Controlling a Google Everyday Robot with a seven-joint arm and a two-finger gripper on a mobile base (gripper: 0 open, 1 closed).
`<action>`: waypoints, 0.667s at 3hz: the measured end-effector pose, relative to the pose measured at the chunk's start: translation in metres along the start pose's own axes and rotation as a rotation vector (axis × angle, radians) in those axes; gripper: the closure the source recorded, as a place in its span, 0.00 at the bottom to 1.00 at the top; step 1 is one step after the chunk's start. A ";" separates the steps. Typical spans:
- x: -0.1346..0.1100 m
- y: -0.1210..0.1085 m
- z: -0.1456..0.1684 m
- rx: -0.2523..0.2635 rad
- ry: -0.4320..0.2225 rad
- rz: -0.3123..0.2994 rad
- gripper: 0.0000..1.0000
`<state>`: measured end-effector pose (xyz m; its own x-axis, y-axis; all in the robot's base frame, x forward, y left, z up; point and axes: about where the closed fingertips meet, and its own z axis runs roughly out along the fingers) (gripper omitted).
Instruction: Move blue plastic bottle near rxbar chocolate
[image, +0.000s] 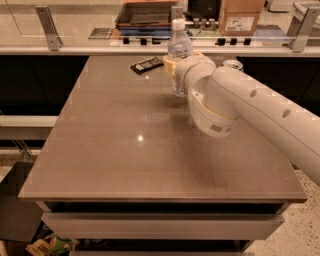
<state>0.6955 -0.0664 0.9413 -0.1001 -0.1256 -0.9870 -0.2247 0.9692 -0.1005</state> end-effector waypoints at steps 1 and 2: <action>0.008 0.000 0.022 0.006 0.005 0.014 1.00; 0.013 -0.007 0.047 0.009 0.005 0.019 1.00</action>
Offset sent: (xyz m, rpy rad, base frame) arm 0.0800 -0.0064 -0.0246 0.0186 0.0041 -0.0210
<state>0.7417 -0.0652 0.9230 -0.1087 -0.1085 -0.9881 -0.2139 0.9733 -0.0834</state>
